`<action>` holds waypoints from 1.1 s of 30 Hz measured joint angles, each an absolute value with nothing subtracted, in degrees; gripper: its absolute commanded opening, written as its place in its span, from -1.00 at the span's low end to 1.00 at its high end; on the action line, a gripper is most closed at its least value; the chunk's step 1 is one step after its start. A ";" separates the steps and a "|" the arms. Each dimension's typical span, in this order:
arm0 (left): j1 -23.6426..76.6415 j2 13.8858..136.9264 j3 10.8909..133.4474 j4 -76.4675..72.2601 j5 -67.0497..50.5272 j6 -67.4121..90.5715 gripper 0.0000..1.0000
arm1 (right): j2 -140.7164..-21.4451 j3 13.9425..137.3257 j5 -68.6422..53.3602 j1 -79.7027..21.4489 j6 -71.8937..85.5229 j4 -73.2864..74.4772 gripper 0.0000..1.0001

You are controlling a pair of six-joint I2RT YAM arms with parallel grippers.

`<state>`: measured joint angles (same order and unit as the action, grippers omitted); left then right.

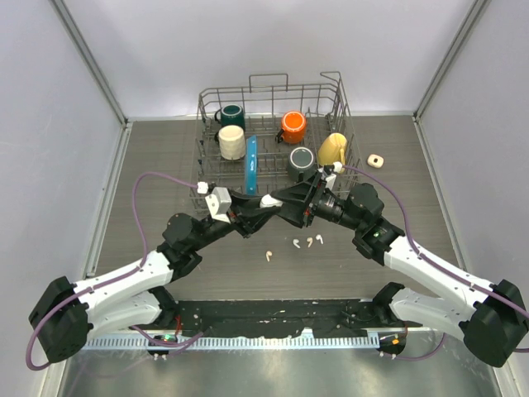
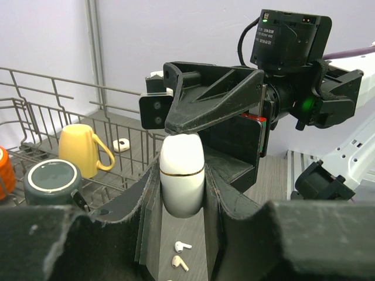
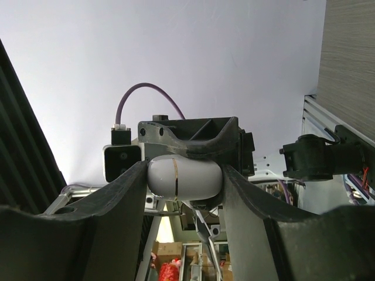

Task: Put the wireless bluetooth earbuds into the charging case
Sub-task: Open the charging case.

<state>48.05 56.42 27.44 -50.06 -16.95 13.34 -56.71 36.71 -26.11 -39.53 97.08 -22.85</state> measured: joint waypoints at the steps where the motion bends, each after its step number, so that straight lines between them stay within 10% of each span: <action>1: 48.05 56.45 27.44 -50.17 -16.91 13.34 -1.00 | -56.71 36.67 -26.09 -39.53 97.06 -22.96 -0.37; 9: 48.42 57.17 26.61 -53.43 -15.33 14.66 -1.00 | -55.00 37.60 -24.95 -39.53 91.74 -19.18 0.53; 33: 48.36 52.45 15.27 -68.49 -13.85 16.21 -1.00 | -56.73 61.60 -18.33 -43.33 45.63 21.15 0.59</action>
<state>48.36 52.45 15.27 -68.49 -13.85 16.21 -56.73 61.60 -18.33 -43.33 45.63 21.15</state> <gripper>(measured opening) 0.317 0.792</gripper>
